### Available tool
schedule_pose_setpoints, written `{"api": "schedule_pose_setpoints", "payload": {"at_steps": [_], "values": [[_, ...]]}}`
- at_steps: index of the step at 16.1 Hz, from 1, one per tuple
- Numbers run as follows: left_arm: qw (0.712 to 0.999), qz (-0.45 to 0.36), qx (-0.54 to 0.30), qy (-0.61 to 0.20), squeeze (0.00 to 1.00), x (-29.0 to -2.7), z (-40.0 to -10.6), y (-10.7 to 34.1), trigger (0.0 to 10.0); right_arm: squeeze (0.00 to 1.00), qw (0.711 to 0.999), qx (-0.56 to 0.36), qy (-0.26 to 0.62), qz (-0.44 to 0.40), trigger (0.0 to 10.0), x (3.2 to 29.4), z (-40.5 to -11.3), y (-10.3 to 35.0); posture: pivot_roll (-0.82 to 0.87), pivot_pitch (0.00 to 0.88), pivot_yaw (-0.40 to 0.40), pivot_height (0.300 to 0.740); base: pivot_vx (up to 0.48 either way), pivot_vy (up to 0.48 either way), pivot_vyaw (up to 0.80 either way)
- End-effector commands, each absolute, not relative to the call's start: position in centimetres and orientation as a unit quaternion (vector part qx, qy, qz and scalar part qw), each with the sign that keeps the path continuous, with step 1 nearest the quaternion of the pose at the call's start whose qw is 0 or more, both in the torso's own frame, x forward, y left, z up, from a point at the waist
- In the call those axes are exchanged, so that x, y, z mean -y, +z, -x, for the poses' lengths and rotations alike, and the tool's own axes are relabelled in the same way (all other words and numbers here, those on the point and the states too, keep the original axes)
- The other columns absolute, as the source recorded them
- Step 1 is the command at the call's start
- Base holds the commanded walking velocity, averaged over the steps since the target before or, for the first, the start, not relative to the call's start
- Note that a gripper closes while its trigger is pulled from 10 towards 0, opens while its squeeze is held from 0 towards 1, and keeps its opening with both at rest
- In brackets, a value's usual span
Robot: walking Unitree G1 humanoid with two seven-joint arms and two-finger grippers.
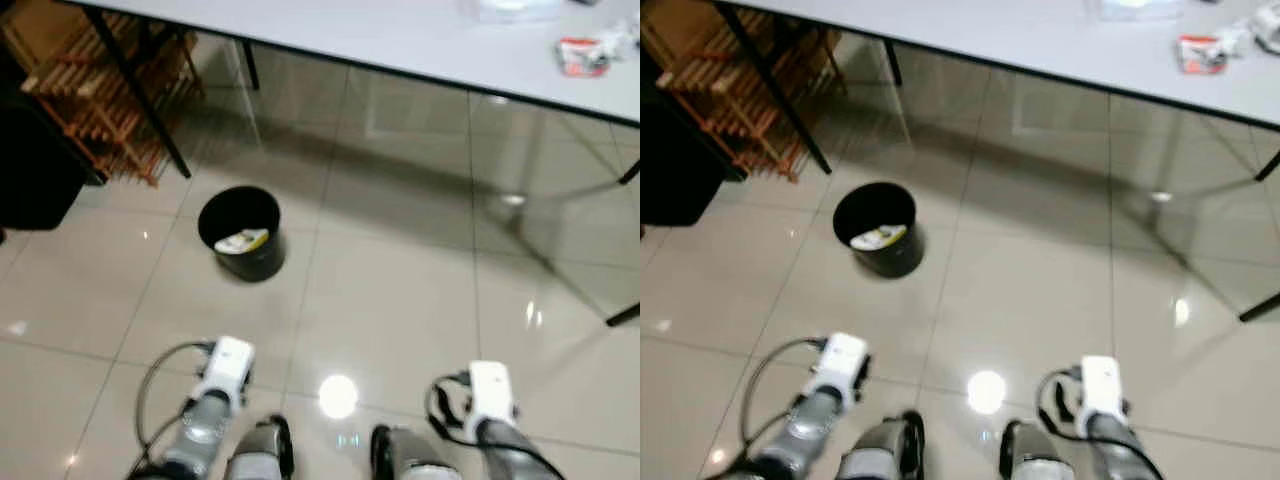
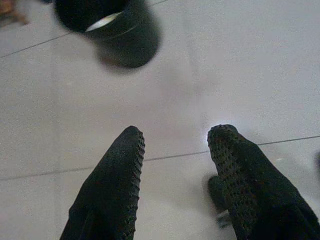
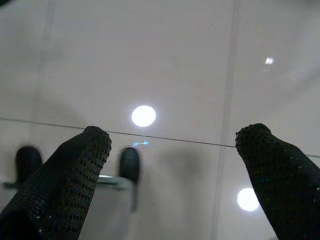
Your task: Picking trash to rubbish bin
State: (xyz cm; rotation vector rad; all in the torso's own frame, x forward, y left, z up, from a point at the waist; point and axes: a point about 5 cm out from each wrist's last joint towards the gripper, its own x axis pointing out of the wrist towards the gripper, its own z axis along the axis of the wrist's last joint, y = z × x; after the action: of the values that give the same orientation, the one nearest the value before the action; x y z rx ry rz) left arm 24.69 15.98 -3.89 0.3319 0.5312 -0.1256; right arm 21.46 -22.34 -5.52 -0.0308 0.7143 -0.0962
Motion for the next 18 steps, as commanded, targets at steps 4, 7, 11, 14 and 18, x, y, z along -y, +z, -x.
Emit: {"api": "schedule_pose_setpoints", "payload": {"at_steps": [4,7,11,14,18], "values": [[0.947,-0.158,-0.274,-0.05,0.0,-16.8,-24.0,-4.4,10.0,0.0,0.93,-0.366,-0.047,0.003,10.0,21.8,-20.6,-6.2,0.03,0.26,0.06,0.74,0.0,0.0,0.0],[0.949,-0.15,-0.271,-0.052,0.0,-16.7,-24.1,-4.3,10.0,0.0,0.93,-0.365,-0.047,0.002,10.0,21.8,-20.7,-6.2,0.03,0.26,0.061,0.74,0.0,0.0,0.0],[0.952,-0.155,-0.258,-0.047,0.0,-16.8,-24.8,-3.7,10.0,0.0,0.935,-0.349,-0.06,-0.001,10.0,22.1,-21.1,-5.8,0.03,0.259,0.065,0.74,0.195,0.0,0.0],[0.968,-0.152,-0.194,-0.043,0.0,-16.4,-26.9,-1.7,10.0,0.0,0.964,-0.256,-0.07,-0.003,10.0,22.8,-24.4,-2.9,0.02,0.262,0.067,0.74,0.27,0.0,0.0],[0.988,-0.143,-0.052,-0.026,0.0,-16.1,-31.2,4.0,10.0,0.0,0.992,-0.105,-0.069,0.0,10.0,23.1,-30.0,3.5,0.02,0.26,0.069,0.74,0.271,0.0,0.0]]}}
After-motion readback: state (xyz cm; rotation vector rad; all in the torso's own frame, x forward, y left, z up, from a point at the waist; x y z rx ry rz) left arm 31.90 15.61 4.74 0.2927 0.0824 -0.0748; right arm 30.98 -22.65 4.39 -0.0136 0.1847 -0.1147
